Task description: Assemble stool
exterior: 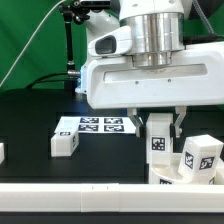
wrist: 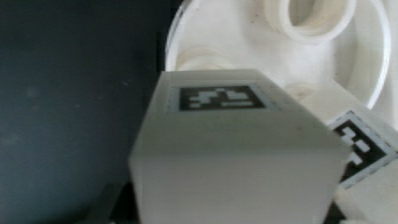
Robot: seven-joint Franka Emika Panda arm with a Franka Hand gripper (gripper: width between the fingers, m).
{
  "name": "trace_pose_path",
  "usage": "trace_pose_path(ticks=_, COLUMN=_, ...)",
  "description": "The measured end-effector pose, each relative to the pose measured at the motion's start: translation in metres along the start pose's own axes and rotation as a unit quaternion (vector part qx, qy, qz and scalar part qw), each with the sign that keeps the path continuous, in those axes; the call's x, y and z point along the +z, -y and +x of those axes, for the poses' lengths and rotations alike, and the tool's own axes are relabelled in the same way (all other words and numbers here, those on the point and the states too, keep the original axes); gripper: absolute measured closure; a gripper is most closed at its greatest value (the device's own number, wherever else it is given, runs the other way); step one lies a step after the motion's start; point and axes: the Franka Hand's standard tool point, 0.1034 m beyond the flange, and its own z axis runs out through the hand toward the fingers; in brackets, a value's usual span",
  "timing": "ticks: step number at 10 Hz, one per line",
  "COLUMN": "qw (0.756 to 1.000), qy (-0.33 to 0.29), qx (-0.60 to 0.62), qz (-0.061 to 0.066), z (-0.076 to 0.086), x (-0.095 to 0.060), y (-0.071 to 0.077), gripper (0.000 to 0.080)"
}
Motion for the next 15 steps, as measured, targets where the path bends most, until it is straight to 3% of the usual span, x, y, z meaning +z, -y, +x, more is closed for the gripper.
trace_pose_path(ticks=5, qw=0.981, qy=0.001, qx=0.196, qz=-0.004, z=-0.002, x=0.001, y=-0.005, gripper=0.0462)
trace_pose_path(ticks=9, qw=0.936, qy=0.007, qx=0.353, qz=-0.005, z=-0.007, x=0.001, y=-0.007, gripper=0.0462)
trace_pose_path(ticks=11, qw=0.899, qy=0.013, qx=0.437, qz=-0.006, z=-0.009, x=0.001, y=-0.008, gripper=0.0462)
trace_pose_path(ticks=15, qw=0.857, qy=0.031, qx=0.514, qz=-0.003, z=-0.011, x=0.002, y=-0.008, gripper=0.0462)
